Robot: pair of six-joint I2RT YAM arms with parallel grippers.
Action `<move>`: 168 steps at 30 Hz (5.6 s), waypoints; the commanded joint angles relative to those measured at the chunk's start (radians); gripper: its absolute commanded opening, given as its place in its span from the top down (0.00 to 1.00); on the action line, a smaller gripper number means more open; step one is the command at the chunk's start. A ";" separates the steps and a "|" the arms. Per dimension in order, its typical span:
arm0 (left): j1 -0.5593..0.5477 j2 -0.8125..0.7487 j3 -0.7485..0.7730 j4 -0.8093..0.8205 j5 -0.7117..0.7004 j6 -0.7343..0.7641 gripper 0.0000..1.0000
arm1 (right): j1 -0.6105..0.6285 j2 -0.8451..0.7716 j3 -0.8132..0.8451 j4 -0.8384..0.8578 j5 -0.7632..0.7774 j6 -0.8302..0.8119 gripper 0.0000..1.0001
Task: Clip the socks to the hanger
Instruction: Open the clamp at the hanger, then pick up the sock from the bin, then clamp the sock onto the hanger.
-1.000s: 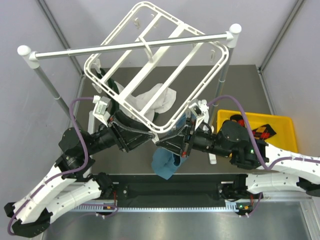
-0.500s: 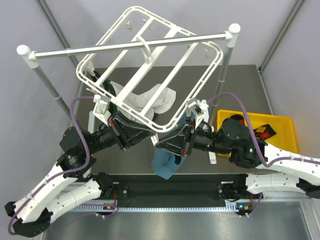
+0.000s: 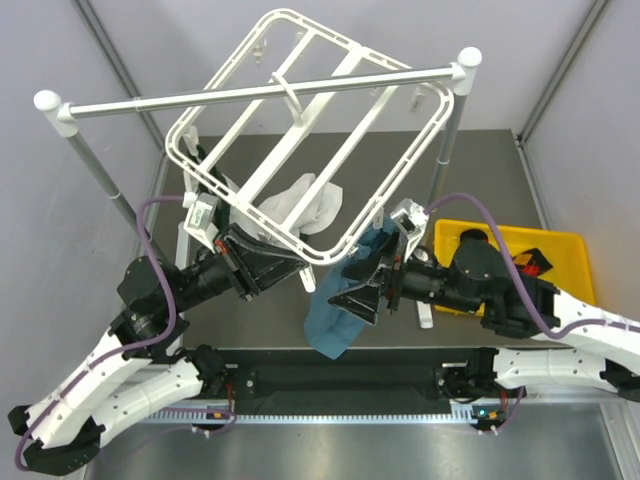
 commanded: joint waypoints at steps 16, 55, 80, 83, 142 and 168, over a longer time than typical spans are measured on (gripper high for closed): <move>-0.003 0.047 0.081 -0.172 -0.106 0.088 1.00 | -0.014 -0.326 0.083 -0.788 0.932 0.281 0.34; -0.002 0.042 0.096 -0.242 -0.138 0.103 1.00 | -1.238 0.028 -0.548 -0.303 0.210 0.221 0.44; -0.003 0.057 0.101 -0.264 -0.131 0.105 1.00 | -1.230 0.114 -0.454 -0.172 0.205 0.046 0.56; -0.003 0.047 0.093 -0.264 -0.127 0.108 1.00 | -1.230 0.114 -0.419 -0.212 0.285 0.060 0.33; -0.002 0.010 0.128 -0.325 -0.149 0.111 1.00 | -1.322 -0.160 -0.226 -0.437 0.037 -0.195 1.00; -0.002 0.059 0.142 -0.344 -0.196 0.088 1.00 | -0.776 -0.371 0.107 -0.833 -0.828 -0.340 1.00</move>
